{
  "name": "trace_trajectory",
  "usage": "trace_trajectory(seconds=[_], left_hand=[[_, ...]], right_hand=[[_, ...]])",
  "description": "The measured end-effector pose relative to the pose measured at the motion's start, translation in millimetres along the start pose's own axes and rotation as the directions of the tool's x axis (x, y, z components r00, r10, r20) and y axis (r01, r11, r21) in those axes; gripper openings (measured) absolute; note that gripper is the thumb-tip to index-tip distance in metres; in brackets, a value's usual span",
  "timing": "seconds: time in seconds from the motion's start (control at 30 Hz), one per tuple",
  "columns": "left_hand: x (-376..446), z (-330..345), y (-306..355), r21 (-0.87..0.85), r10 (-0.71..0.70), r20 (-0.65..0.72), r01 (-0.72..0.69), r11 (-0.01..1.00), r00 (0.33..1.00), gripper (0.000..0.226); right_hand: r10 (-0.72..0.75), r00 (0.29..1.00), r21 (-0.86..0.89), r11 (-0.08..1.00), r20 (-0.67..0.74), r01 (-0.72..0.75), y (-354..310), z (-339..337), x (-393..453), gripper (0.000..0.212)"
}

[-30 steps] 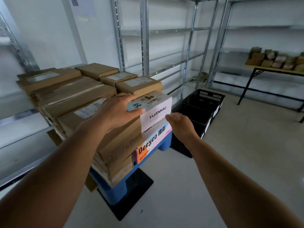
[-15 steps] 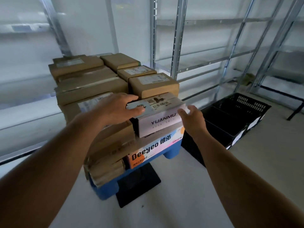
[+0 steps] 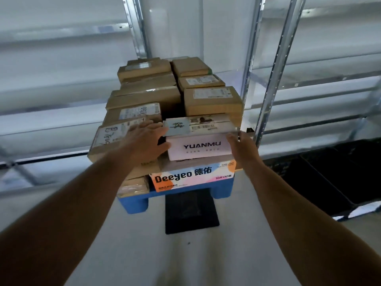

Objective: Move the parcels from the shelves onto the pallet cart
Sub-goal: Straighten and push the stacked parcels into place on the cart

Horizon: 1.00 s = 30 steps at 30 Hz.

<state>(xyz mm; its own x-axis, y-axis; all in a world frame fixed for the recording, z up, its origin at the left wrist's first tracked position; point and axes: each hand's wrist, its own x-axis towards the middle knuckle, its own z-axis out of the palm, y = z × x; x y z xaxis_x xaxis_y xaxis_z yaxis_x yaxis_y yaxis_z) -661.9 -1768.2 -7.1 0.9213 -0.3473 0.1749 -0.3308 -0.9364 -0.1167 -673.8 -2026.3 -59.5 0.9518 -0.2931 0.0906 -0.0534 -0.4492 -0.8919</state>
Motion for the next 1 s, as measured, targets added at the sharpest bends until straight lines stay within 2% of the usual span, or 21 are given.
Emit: trace_trajectory(seconds=[0.13, 0.3, 0.43, 0.5, 0.57, 0.67, 0.73, 0.8, 0.93, 1.0], left_hand=[[-1.0, 5.7, 9.3, 0.067, -0.016, 0.046, 0.013, 0.998, 0.999, 0.049], [-1.3, -0.1, 8.9, 0.027, -0.093, 0.082, 0.091, 0.995, 0.992, 0.044], [-2.9, -5.0, 2.6, -0.043, -0.022, -0.029, 0.021, 0.999, 0.999, 0.028], [-5.2, -8.3, 1.6, -0.101, 0.006, -0.083, -0.015, 0.995, 0.997, 0.027], [-6.5, -8.5, 0.4, -0.148, 0.028, -0.1, -0.043, 0.988, 0.995, 0.025], [-7.2, -5.4, -1.2, -0.175, 0.039, -0.075, -0.052, 0.983, 0.996, 0.018], [-7.0, -2.1, -2.4, -0.149, 0.01, -0.01, -0.011, 0.989, 1.0, 0.032], [-5.7, -1.4, -4.2, -0.142, -0.008, -0.005, 0.007, 0.99, 1.0, 0.048], [-2.7, -2.5, -9.7, -0.132, 0.047, -0.057, -0.054, 0.99, 0.997, 0.047], [-2.8, -1.2, -10.9, -0.112, 0.031, -0.051, -0.037, 0.993, 0.998, 0.047]], right_hand=[[-0.019, 0.995, 0.091, 0.996, 0.099, 0.009, 1.4, 1.5, 3.8, 0.02], [-0.044, 0.993, 0.112, 0.993, 0.109, 0.031, -1.0, 1.1, 3.1, 0.02], [-0.082, 0.987, 0.137, 0.989, 0.139, 0.063, 2.4, -1.1, -1.8, 0.013], [-0.072, 0.985, 0.151, 0.987, 0.157, 0.048, 4.7, -3.1, -3.0, 0.017], [-0.053, 0.985, 0.165, 0.986, 0.166, 0.026, 5.6, -4.2, -5.0, 0.023], [-0.042, 0.985, 0.179, 0.984, 0.166, 0.012, 6.1, -5.0, -6.6, 0.018], [-0.04, 0.985, 0.164, 0.986, 0.169, 0.012, 5.0, -6.7, -4.7, 0.017], [-0.03, 0.986, 0.154, 0.988, 0.165, 0.005, 3.1, -9.1, -2.2, 0.019], [-0.071, 0.983, 0.117, 0.992, 0.171, 0.051, 3.7, -10.9, -2.2, 0.019], [-0.083, 0.978, 0.096, 0.993, 0.194, 0.065, 4.1, -9.7, -3.1, 0.026]])
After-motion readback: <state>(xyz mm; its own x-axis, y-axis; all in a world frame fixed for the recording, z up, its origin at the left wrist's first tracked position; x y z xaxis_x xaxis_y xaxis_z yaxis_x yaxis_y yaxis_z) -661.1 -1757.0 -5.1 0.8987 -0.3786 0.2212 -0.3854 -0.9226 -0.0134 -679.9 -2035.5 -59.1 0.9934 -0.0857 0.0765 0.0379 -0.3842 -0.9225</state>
